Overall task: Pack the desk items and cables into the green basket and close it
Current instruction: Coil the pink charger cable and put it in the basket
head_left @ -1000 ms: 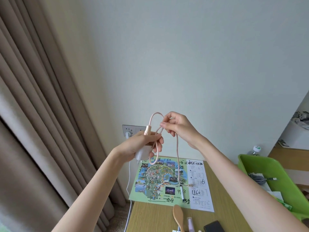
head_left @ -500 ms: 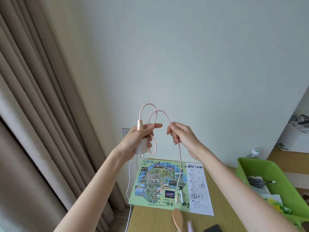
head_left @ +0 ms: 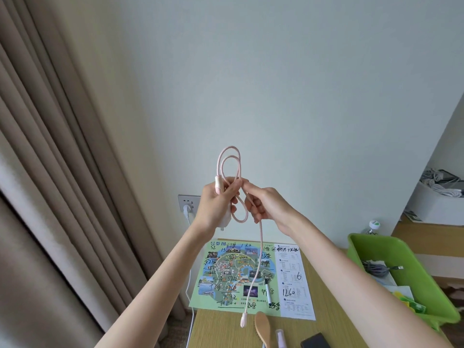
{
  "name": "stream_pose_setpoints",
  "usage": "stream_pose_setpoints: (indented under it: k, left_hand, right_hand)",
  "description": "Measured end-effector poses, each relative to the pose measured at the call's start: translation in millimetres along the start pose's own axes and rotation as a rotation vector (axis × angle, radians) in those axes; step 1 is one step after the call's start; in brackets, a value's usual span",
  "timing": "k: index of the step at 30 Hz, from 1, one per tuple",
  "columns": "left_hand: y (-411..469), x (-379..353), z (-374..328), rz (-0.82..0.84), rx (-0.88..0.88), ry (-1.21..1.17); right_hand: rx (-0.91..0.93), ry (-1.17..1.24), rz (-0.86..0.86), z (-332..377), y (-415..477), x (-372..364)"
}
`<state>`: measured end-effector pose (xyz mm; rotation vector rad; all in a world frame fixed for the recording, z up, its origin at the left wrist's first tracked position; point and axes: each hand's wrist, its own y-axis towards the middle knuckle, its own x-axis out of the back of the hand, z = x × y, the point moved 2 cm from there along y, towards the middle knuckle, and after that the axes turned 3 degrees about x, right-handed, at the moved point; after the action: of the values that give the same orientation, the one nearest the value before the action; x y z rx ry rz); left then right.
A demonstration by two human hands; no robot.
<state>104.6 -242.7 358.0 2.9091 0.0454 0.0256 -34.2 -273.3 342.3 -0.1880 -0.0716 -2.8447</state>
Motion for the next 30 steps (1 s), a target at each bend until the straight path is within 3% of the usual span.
stream_pose_setpoints:
  k: [6, 10, 15, 19, 25, 28, 30]
  left_hand:
    - [4, 2, -1, -0.030, 0.013, -0.082]
    - [9, 12, 0, -0.074, 0.056, -0.162]
    - [15, 26, -3, -0.097, 0.152, -0.429]
    - [18, 31, -1, -0.134, 0.179, -0.487]
    - [17, 17, 1, -0.013, 0.267, -0.760]
    - [16, 6, 1, 0.022, 0.323, -0.681]
    - [14, 0, 2, 0.035, 0.323, -0.402]
  right_hand:
    - [0.042, 0.224, 0.211, 1, -4, 2]
    - [0.038, 0.131, 0.217, -5, -7, 15]
    - [0.037, -0.011, 0.143, -20, -14, 37]
    - [0.027, -0.039, 0.066, -27, -20, 51]
    - [0.006, -0.157, -0.010, -26, -31, 57]
    - [0.002, -0.193, -0.067, -24, -41, 66]
    - [0.025, -0.156, -0.100, -20, -50, 77]
